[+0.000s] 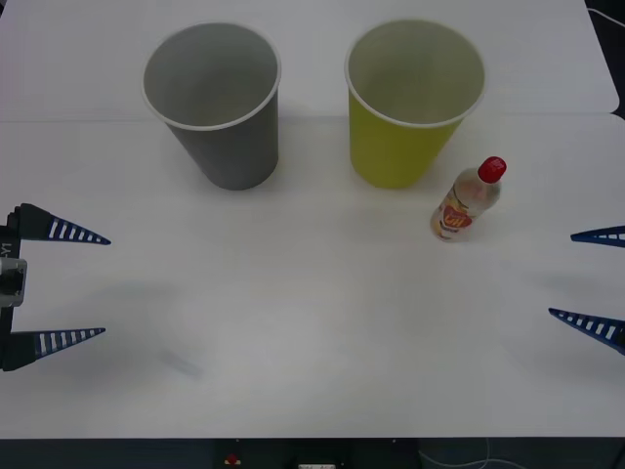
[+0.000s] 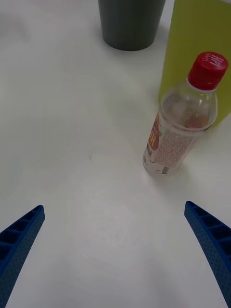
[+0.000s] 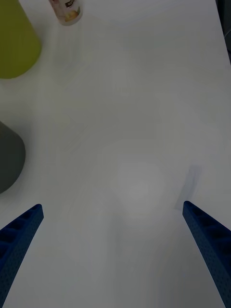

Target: Put the can into the green bin and the plastic bottle into the gray bin

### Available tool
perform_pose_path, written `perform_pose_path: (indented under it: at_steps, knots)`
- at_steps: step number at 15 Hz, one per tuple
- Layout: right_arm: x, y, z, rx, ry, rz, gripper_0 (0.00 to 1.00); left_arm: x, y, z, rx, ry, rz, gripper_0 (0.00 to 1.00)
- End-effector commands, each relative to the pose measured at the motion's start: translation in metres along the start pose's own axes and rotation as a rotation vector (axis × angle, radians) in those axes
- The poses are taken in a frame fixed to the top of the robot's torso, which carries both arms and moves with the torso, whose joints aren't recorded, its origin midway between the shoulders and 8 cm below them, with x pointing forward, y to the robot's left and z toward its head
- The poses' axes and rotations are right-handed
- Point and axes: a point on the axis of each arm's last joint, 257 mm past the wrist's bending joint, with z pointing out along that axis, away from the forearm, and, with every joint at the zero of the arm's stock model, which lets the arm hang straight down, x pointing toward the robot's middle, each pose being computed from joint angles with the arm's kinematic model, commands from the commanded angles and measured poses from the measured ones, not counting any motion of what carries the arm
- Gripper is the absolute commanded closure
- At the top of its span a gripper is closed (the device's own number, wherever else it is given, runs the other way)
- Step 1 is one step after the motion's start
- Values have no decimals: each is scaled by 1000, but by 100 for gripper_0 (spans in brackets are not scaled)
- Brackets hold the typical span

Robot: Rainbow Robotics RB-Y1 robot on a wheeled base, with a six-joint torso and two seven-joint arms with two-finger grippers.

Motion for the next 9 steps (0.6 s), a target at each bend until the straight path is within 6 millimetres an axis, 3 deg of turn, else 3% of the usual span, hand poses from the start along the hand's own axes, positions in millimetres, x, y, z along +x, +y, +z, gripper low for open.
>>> perform_pose_path:
  at_steps: [1,9]
  knots:
    - [10,-1,2,39,-39,48,0,0,0,0,0,0,0,0]
    - [19,-4,28,180,-161,170,0,0,0,0,0,0,0,0]
